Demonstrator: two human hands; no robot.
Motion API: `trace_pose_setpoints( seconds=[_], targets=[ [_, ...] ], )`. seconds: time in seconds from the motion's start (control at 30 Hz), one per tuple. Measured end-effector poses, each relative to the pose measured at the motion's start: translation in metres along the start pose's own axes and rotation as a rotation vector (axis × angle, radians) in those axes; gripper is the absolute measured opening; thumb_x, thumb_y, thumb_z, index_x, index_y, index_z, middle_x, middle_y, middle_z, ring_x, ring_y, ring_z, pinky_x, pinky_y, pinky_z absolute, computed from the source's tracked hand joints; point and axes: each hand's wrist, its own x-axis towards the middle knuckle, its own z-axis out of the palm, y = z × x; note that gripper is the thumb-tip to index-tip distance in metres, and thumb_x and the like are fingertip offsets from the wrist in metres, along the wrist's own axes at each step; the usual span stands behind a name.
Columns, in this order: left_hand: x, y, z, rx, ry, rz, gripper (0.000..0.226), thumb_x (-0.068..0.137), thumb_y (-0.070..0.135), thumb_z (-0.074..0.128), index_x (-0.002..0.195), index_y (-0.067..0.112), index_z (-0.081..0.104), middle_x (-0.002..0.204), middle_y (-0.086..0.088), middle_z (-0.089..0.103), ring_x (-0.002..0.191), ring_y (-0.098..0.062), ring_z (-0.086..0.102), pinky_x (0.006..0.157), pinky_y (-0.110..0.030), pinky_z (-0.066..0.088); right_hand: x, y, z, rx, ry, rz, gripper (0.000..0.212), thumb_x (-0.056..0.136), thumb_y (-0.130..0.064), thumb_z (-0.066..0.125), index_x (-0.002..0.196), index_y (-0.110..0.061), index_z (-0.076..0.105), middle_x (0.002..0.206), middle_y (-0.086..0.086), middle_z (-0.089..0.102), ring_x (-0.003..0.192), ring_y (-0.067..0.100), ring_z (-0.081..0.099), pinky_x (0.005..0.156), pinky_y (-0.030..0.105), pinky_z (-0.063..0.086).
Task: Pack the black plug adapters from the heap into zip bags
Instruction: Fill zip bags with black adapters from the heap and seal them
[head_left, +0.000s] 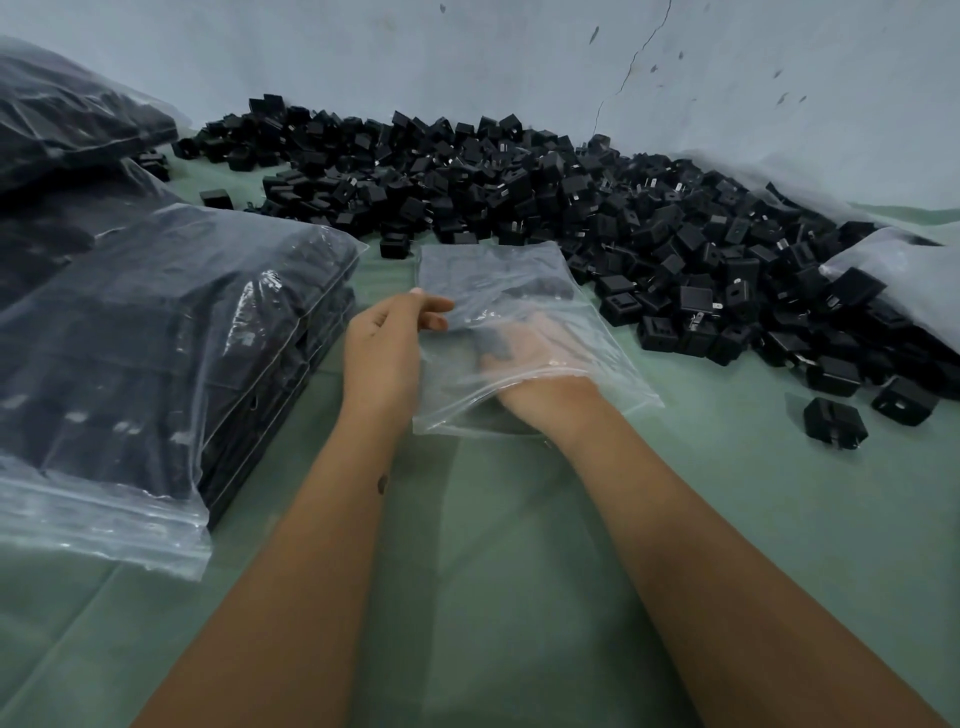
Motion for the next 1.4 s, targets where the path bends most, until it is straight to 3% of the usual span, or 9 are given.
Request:
trace_pose_setpoints(
  seconds=[0.17, 0.23, 0.33, 0.6, 0.77, 0.9, 1.0, 1.2, 1.4],
  targets=[
    [-0.002, -0.003, 0.002, 0.056, -0.098, 0.102, 0.025, 0.094, 0.027, 0.053, 0.082, 0.026, 0.075, 0.080, 0.013, 0.071, 0.082, 0.006, 0.062, 0.066, -0.002, 0.040, -0.018, 0.004, -0.002, -0.093, -0.002, -0.054, 0.032, 0.089, -0.027, 0.043, 0.064, -0.047, 0.047, 0.070, -0.012, 0.046, 0.067, 0.009, 0.047, 0.056, 0.024, 0.036],
    [-0.005, -0.004, 0.003, 0.121, -0.202, 0.177, 0.019, 0.088, 0.024, 0.057, 0.088, 0.026, 0.076, 0.087, 0.014, 0.073, 0.091, 0.003, 0.064, 0.077, -0.006, 0.043, -0.035, 0.010, -0.002, -0.249, 0.064, -0.072, 0.027, 0.091, -0.028, 0.038, 0.067, -0.035, 0.046, 0.066, -0.014, 0.040, 0.063, 0.007, 0.042, 0.055, 0.022, 0.026],
    [-0.007, -0.006, 0.003, 0.369, -0.331, 0.311, 0.022, 0.087, 0.015, 0.061, 0.100, 0.019, 0.077, 0.102, 0.007, 0.074, 0.103, -0.004, 0.064, 0.092, -0.017, 0.045, -0.055, 0.013, -0.001, -0.310, 0.137, -0.094, 0.026, 0.094, -0.033, 0.038, 0.089, -0.022, 0.060, 0.087, 0.001, 0.064, 0.087, 0.024, 0.057, 0.070, 0.031, 0.035],
    [-0.010, -0.012, -0.005, 0.734, -0.476, 0.317, 0.023, 0.090, 0.014, 0.065, 0.110, 0.016, 0.075, 0.124, 0.000, 0.067, 0.120, -0.017, 0.054, 0.109, -0.035, 0.038, -0.086, 0.006, -0.019, -0.092, 0.673, -0.497, 0.023, 0.085, -0.019, 0.049, 0.071, -0.010, 0.066, 0.067, 0.001, 0.062, 0.060, 0.020, 0.054, 0.052, 0.031, 0.041],
    [-0.009, -0.016, -0.008, 0.795, -0.473, 0.342, 0.023, 0.091, 0.019, 0.064, 0.111, 0.024, 0.074, 0.128, 0.007, 0.063, 0.122, -0.015, 0.049, 0.108, -0.036, 0.036, -0.075, 0.046, -0.049, 0.065, 0.934, -0.081, 0.024, 0.086, -0.014, 0.045, 0.095, -0.011, 0.067, 0.093, 0.004, 0.059, 0.084, 0.021, 0.054, 0.066, 0.030, 0.039],
    [-0.007, -0.018, -0.007, 0.812, -0.462, 0.365, 0.023, 0.090, 0.022, 0.064, 0.109, 0.029, 0.075, 0.127, 0.011, 0.064, 0.120, -0.013, 0.049, 0.105, -0.033, 0.037, -0.073, 0.094, -0.072, -0.140, 0.921, 0.482, 0.038, 0.085, -0.014, 0.051, 0.122, -0.014, 0.055, 0.136, 0.014, 0.039, 0.126, 0.033, 0.036, 0.104, 0.044, 0.031],
    [-0.006, -0.017, -0.005, 0.823, -0.459, 0.366, 0.022, 0.090, 0.020, 0.064, 0.108, 0.028, 0.075, 0.126, 0.009, 0.065, 0.120, -0.016, 0.051, 0.107, -0.036, 0.037, -0.076, 0.107, -0.080, -0.175, 0.704, 0.844, 0.045, 0.087, -0.025, 0.050, 0.130, -0.014, 0.047, 0.145, 0.016, 0.027, 0.135, 0.033, 0.020, 0.110, 0.049, 0.015],
    [-0.011, -0.012, -0.005, 0.855, -0.453, 0.447, 0.019, 0.091, 0.020, 0.064, 0.105, 0.023, 0.075, 0.115, 0.009, 0.068, 0.114, -0.016, 0.053, 0.099, -0.031, 0.039, -0.067, 0.090, -0.056, 0.011, 0.518, 0.292, 0.044, 0.087, -0.003, 0.049, 0.126, -0.020, 0.057, 0.134, 0.006, 0.043, 0.121, 0.024, 0.042, 0.094, 0.033, 0.041],
    [-0.022, 0.001, -0.003, 0.640, -0.591, 0.342, 0.034, 0.084, 0.047, 0.053, 0.104, 0.029, 0.074, 0.105, 0.015, 0.069, 0.104, -0.002, 0.060, 0.096, -0.028, 0.046, -0.061, 0.090, -0.050, 0.146, 0.553, 0.251, 0.040, 0.082, -0.012, 0.066, 0.120, -0.024, 0.057, 0.115, -0.002, 0.050, 0.100, 0.018, 0.054, 0.079, 0.023, 0.040]
  ],
)
